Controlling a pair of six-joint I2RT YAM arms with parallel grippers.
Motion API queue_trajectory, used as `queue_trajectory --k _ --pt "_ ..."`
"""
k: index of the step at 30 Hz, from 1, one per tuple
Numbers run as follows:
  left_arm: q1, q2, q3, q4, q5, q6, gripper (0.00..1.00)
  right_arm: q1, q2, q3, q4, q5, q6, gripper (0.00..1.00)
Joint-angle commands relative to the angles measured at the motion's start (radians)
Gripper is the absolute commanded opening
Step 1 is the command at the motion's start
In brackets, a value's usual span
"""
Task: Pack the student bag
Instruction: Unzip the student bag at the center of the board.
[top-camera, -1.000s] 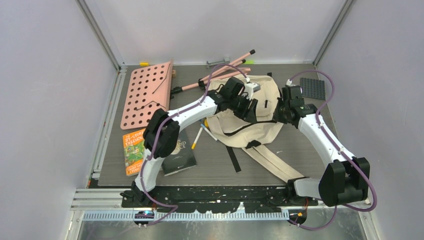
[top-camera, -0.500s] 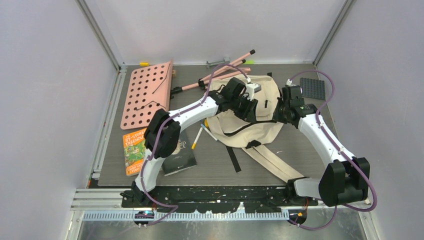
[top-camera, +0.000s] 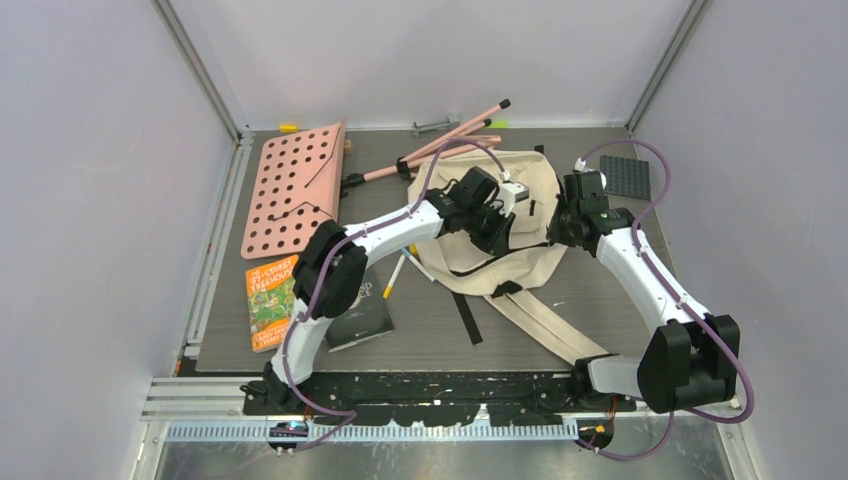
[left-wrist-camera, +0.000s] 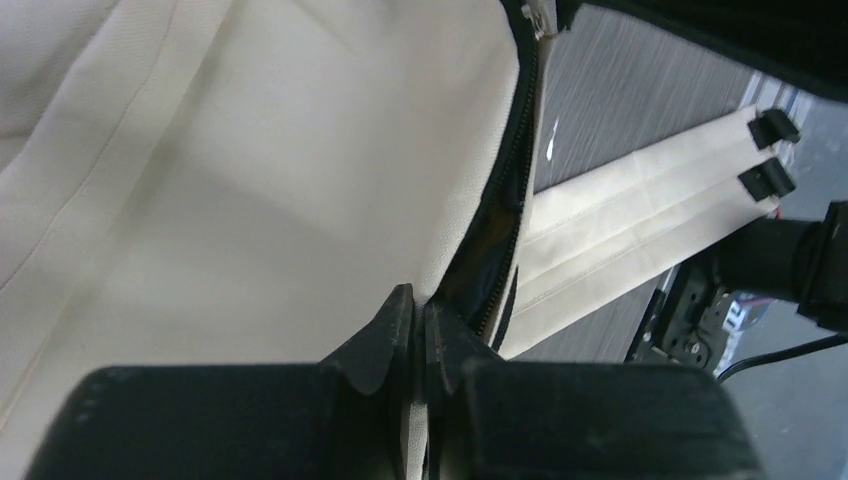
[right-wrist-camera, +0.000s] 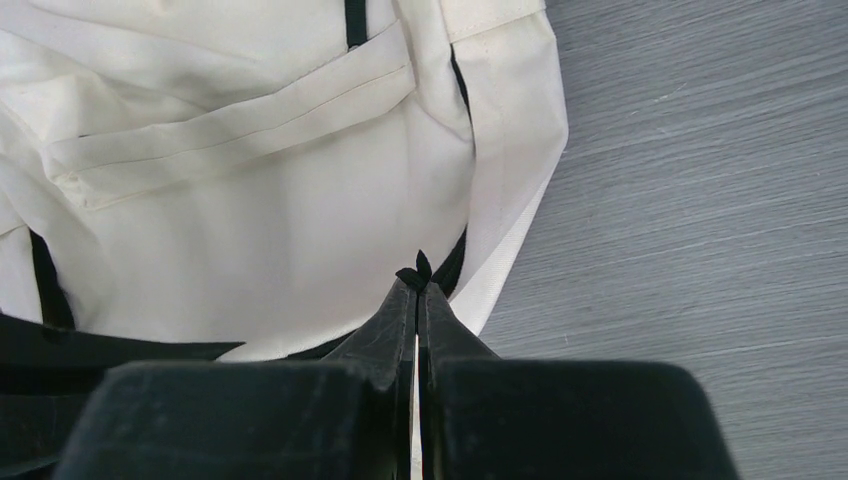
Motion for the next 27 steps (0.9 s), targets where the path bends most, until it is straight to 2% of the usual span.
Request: queue_trajectory --k 1,6,16,27 --pt "-0.020 -0.075 -0.040 0.000 0.021 0.019 0.00 -0.003 -0.025 0.032 0.028 0.066 -0.007 0.00" --pt "-0.022 -0.208 -0.130 0.017 -0.102 0.023 0.00 -0.009 -0.011 0.050 0.011 0.139 -0.010 0.00" --pt "-0.022 -0.383 -0.241 -0.001 -0.233 0.004 0.00 -0.048 0.067 0.098 -0.003 0.146 -0.012 0.00" --pt "-0.022 -0.448 -0.193 -0.020 -0.261 0.013 0.00 -0.069 0.141 0.119 0.047 0.101 -0.002 0.00"
